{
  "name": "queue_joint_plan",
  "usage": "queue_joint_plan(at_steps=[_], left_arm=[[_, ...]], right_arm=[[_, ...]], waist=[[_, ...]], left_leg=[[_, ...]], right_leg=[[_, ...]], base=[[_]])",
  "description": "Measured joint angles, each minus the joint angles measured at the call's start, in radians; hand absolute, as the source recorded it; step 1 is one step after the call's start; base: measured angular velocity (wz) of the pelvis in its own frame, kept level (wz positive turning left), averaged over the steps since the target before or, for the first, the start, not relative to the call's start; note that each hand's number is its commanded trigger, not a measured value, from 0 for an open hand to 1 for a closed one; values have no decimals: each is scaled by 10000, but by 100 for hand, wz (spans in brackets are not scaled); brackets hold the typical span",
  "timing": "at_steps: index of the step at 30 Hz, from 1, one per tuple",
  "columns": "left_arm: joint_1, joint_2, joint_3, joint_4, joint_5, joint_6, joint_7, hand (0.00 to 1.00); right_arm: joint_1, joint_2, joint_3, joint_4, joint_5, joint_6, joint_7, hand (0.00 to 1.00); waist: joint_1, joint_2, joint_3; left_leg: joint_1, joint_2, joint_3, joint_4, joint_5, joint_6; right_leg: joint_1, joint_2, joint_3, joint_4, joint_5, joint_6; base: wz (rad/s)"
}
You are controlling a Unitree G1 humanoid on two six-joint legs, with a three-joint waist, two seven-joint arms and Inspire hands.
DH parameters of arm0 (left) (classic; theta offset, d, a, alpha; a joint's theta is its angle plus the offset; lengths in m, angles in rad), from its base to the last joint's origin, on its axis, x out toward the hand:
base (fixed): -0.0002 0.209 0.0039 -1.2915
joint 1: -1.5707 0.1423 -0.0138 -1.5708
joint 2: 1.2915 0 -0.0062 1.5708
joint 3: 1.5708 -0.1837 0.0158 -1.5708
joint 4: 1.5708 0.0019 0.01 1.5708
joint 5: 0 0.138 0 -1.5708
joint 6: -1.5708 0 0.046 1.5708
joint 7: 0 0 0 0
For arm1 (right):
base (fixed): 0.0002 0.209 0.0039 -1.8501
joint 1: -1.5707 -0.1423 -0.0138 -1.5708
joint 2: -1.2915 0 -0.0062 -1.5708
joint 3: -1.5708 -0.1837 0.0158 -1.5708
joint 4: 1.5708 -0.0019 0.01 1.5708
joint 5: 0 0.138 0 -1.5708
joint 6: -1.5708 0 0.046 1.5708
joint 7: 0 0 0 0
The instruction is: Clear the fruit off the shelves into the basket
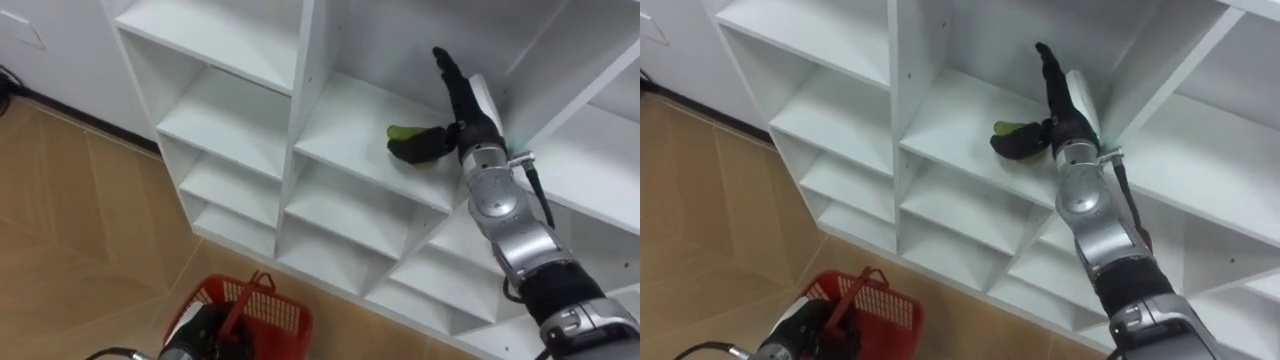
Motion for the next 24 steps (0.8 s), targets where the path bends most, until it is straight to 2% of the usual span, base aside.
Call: queue_joint_plan(at_steps=[4, 24], left_arm=[[-110, -63, -76, 71, 10, 2, 58, 100], [-376, 29, -179, 152, 5, 142, 234, 100]], right_arm=[[0, 1, 0, 242, 0, 3, 0, 0], [-27, 1, 11, 453, -284, -72, 0, 0]], waist=[[-16, 74, 43], [-11, 108, 66]], left_leg=[[-159, -54, -30, 5, 42, 50], [-356, -60, -69, -12, 51, 65]], right_leg=[[-143, -52, -15, 7, 9, 15], [-337, -58, -18, 18, 20, 33]], base=[[4], [0]])
